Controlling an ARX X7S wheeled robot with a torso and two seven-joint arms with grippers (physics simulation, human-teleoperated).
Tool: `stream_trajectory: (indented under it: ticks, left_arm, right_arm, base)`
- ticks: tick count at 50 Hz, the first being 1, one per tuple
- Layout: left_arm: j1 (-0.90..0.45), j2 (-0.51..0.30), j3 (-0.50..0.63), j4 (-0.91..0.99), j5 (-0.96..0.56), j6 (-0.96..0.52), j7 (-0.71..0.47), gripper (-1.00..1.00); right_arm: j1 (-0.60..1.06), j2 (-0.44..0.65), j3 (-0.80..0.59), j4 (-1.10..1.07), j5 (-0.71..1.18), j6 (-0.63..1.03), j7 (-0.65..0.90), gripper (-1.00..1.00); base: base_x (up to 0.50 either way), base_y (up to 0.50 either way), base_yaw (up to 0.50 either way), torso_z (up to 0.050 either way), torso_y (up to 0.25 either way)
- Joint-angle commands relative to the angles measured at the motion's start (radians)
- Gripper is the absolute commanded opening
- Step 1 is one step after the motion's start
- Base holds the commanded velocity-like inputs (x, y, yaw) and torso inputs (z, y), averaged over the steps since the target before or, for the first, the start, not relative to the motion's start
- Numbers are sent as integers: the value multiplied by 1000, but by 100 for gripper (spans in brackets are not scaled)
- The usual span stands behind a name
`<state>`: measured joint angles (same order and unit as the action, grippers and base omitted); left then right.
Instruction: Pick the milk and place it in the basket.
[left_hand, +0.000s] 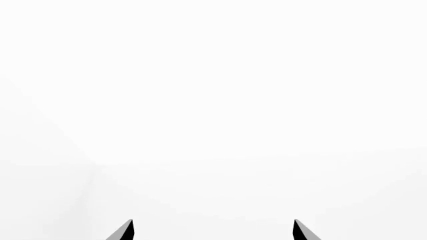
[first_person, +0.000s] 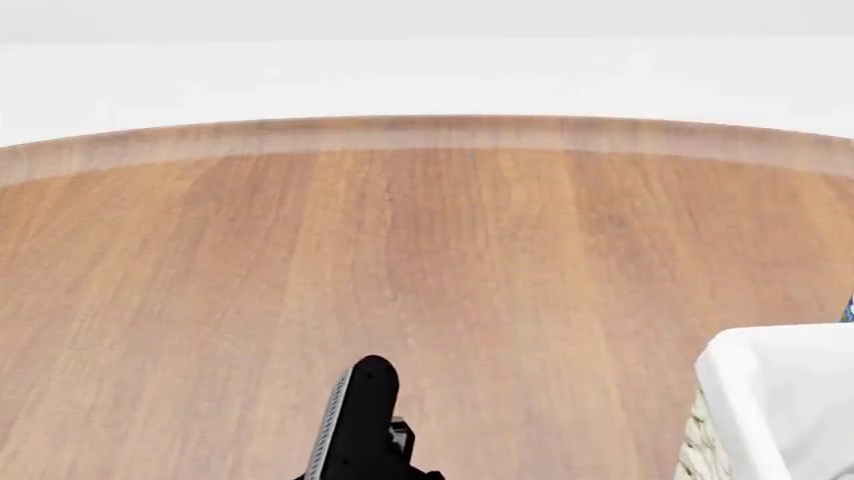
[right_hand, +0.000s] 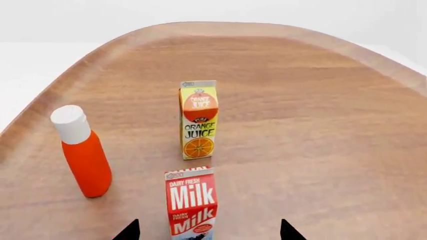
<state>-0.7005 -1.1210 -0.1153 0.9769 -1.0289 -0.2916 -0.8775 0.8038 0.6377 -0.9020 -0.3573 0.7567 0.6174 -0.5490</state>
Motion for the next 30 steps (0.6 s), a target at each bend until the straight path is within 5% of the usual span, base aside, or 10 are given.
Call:
stream_trajectory:
  ticks: [1,30]
  left_arm:
    - [12,0,-6,-3,6,6,2,100]
    - [30,-7,-15,-9,7,20,1,100]
  right_arm:
    - [-7,-51,-42,57,-44,-6,-3,100]
    - [14,-110,-41,115,-39,-11,-3,100]
  base:
    - [0,0,0,0,0]
    - [0,0,0,0,0]
